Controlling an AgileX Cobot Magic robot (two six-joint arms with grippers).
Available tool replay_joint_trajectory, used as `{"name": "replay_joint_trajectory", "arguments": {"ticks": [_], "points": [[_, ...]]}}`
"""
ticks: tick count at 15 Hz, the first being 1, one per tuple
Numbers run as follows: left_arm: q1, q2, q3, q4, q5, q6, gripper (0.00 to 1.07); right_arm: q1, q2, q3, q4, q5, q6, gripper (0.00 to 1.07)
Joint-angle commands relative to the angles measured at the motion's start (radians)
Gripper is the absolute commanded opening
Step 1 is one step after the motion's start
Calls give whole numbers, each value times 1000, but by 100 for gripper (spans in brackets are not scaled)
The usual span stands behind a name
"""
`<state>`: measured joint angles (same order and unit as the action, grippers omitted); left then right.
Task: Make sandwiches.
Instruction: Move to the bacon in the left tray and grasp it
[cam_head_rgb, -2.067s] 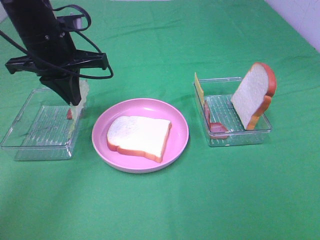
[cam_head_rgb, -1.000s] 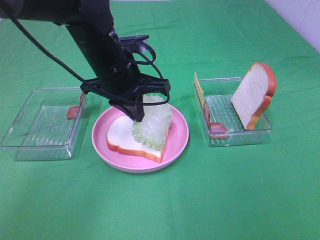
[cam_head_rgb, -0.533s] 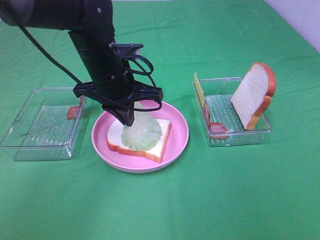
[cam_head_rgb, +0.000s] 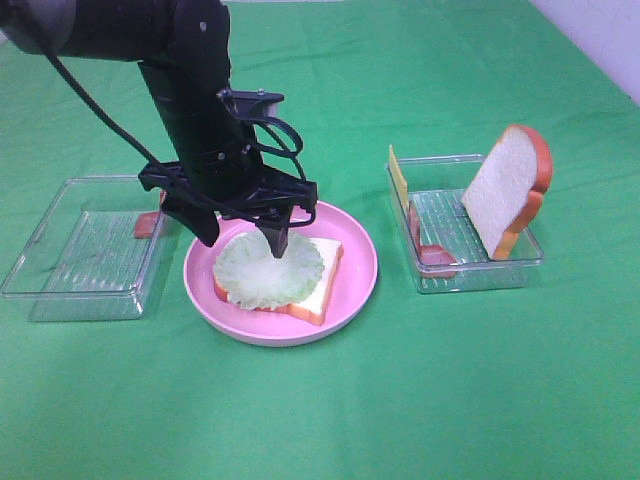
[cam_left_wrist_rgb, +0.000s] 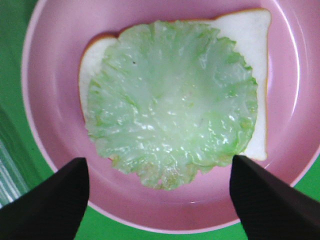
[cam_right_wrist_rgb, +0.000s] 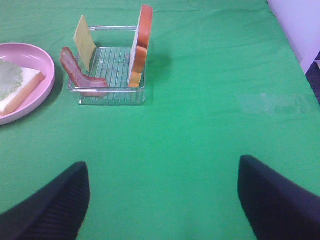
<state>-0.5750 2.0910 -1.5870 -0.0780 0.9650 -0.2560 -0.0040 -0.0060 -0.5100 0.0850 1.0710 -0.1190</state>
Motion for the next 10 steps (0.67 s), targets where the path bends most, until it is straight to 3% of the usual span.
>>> {"name": "replay_joint_trajectory", "arguments": {"ticks": [1, 2, 5, 10], "points": [[-3, -2, -97, 59, 83, -6, 77, -2, -14, 5, -1, -10, -14, 77], [-2, -2, -151, 85, 122, -7, 77, -2, -14, 5, -1, -10, -14, 77], [23, -1, -303, 177, 238, -79, 76, -2, -14, 5, -1, -10, -14, 77], [151, 10, -337, 177, 271, -87, 76, -2, -14, 5, -1, -10, -14, 77]]}}
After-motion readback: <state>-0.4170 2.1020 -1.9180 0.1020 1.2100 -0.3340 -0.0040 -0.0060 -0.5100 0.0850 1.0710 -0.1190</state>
